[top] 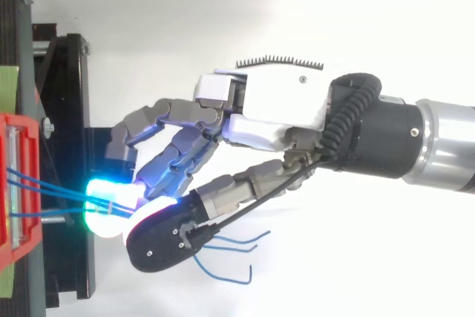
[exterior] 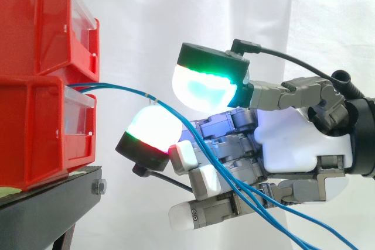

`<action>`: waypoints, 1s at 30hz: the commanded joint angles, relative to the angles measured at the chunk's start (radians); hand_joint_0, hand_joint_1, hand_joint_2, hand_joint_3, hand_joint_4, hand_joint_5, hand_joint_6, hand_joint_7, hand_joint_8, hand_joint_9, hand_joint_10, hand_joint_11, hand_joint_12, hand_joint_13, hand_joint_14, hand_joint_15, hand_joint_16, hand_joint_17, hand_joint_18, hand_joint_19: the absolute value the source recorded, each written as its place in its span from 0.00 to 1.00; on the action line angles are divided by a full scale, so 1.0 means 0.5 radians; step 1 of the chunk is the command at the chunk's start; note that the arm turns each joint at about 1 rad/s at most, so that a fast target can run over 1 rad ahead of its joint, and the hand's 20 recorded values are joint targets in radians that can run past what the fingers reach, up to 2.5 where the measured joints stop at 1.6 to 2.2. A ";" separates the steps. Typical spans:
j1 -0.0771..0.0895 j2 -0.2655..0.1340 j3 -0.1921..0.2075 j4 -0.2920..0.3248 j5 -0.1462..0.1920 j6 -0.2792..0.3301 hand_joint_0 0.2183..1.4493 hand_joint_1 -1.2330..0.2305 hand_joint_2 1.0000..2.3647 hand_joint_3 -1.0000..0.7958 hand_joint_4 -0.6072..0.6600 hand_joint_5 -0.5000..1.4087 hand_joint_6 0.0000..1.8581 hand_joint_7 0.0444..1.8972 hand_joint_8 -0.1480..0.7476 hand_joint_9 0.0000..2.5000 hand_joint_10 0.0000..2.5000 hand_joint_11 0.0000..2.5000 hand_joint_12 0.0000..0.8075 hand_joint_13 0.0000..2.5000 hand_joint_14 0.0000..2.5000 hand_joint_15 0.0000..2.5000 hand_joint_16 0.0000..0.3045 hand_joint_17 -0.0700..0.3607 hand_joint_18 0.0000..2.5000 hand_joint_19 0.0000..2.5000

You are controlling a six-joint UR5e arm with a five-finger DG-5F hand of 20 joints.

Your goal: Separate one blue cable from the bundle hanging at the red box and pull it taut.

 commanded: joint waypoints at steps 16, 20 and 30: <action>-0.008 0.008 0.077 -0.165 -0.091 0.021 0.42 0.26 0.01 0.41 0.54 0.14 0.51 0.59 0.48 0.35 0.01 0.37 0.37 0.42 0.01 0.28 0.07 0.27 0.29 0.08; -0.017 0.008 0.108 -0.263 -0.125 0.021 0.45 0.25 0.01 0.33 0.56 0.14 0.51 0.54 0.48 0.35 0.01 0.37 0.36 0.42 0.01 0.28 0.07 0.27 0.30 0.08; -0.027 0.057 0.108 -0.318 -0.143 0.021 0.39 0.23 0.00 0.28 0.58 0.16 0.51 0.56 0.48 0.38 0.01 0.40 0.35 0.42 0.01 0.28 0.07 0.27 0.31 0.09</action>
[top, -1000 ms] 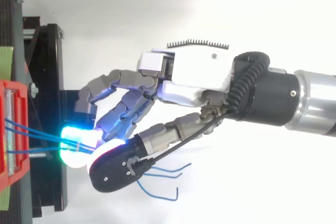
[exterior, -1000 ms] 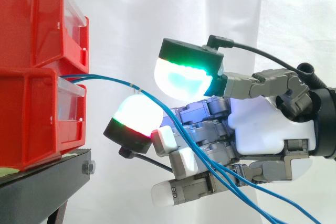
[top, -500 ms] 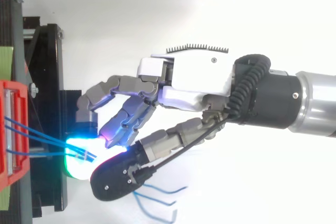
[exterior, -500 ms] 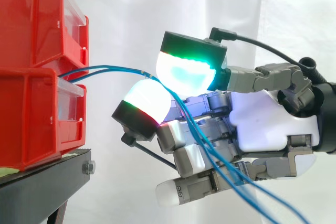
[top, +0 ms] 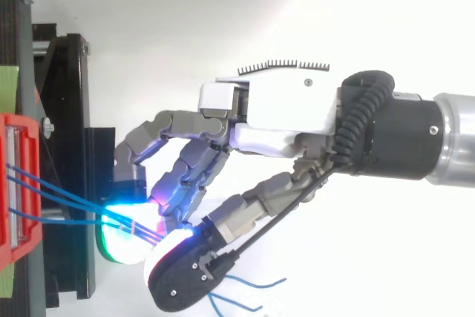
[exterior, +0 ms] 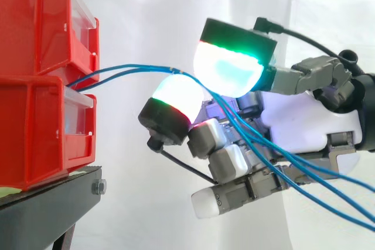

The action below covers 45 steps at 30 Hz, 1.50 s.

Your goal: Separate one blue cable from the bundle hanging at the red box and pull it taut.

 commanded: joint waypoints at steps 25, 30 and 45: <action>-0.008 0.018 -0.002 -0.024 0.005 0.003 0.40 0.25 0.01 0.40 0.47 0.15 0.48 0.60 0.48 0.38 0.01 0.40 0.37 0.42 0.01 0.28 0.07 0.28 0.31 0.10; -0.011 0.018 -0.002 -0.024 0.005 0.003 0.46 0.23 0.01 0.36 0.48 0.15 0.49 0.57 0.47 0.39 0.01 0.42 0.36 0.42 0.01 0.28 0.07 0.28 0.31 0.11; -0.002 0.015 -0.011 -0.018 0.008 0.070 0.46 0.23 0.00 0.28 0.48 0.15 0.48 0.58 0.46 0.45 0.00 0.57 0.35 0.49 0.01 0.47 0.07 0.27 0.32 0.12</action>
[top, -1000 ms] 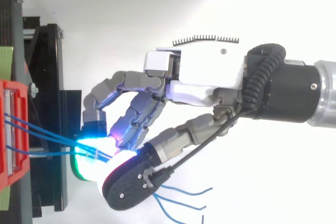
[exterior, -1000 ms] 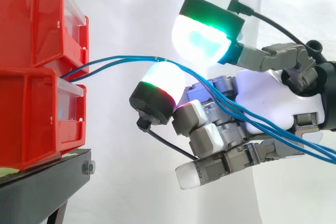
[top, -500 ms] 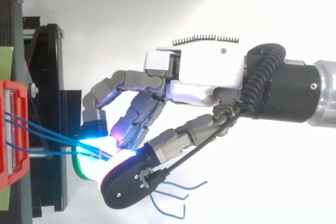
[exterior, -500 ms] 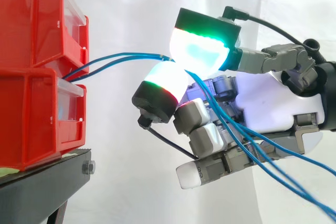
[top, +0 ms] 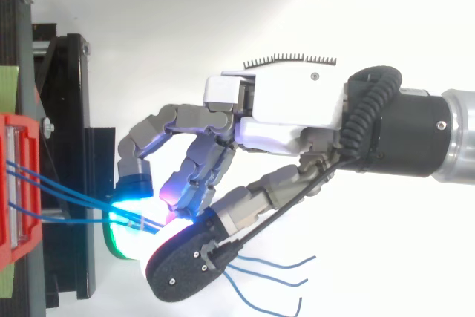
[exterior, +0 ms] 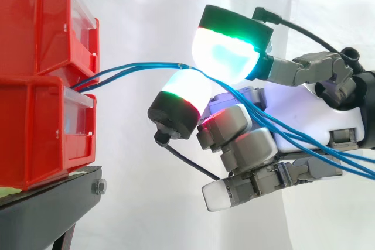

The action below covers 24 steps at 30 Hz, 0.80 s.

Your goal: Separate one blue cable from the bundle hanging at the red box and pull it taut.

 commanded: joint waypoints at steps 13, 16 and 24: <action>-0.002 0.002 -0.003 0.001 0.000 0.021 0.47 0.23 0.00 0.28 0.49 0.16 0.47 0.60 0.46 0.45 0.00 0.57 0.32 0.55 0.09 0.70 0.08 0.30 0.37 0.22; -0.002 -0.001 0.000 0.001 0.000 0.021 0.47 0.23 0.00 0.28 0.49 0.16 0.47 0.61 0.46 0.45 0.00 0.58 0.33 0.53 0.20 0.70 0.09 0.30 0.39 0.26; -0.002 0.002 0.000 0.001 0.000 0.015 0.45 0.23 0.00 0.28 0.51 0.16 0.47 0.62 0.45 0.45 0.00 0.59 0.33 0.51 0.28 0.69 0.10 0.32 0.41 0.29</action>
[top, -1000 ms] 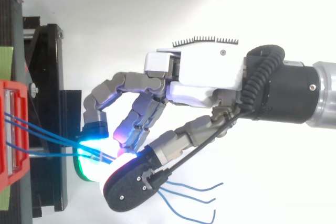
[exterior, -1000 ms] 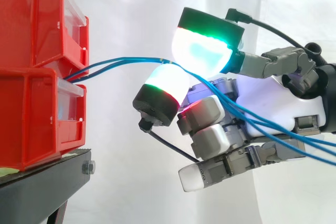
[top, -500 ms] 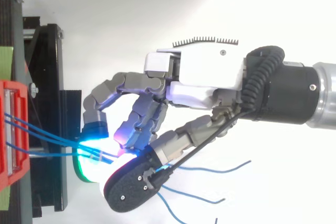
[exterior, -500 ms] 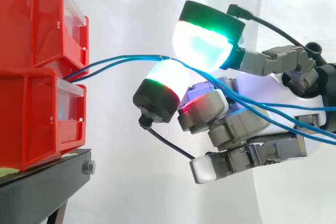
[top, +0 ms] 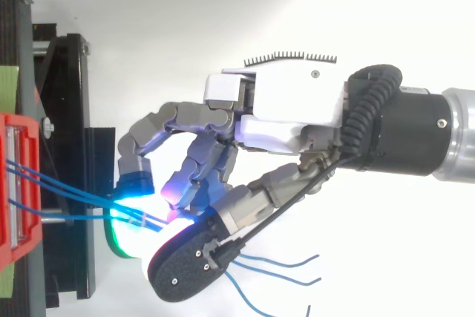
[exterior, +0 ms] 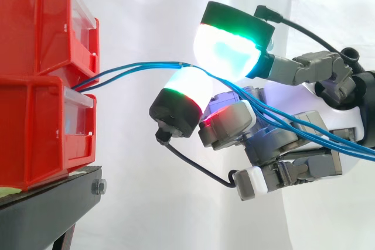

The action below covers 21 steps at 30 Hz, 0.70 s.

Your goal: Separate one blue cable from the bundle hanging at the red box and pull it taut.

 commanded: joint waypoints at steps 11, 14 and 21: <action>0.003 -0.001 0.001 0.000 0.000 -0.006 0.44 0.23 0.00 0.29 0.52 0.15 0.47 0.65 0.47 0.43 0.00 0.51 0.40 0.46 0.01 0.31 0.09 0.31 0.38 0.20; 0.003 -0.001 -0.002 0.000 0.000 -0.006 0.44 0.24 0.00 0.29 0.52 0.15 0.47 0.64 0.48 0.42 0.01 0.50 0.37 0.46 0.01 0.24 0.08 0.28 0.37 0.17; 0.003 0.002 0.001 0.000 0.000 -0.006 0.44 0.25 0.00 0.29 0.52 0.15 0.48 0.65 0.49 0.40 0.01 0.41 0.34 0.45 0.00 0.10 0.04 0.22 0.32 0.10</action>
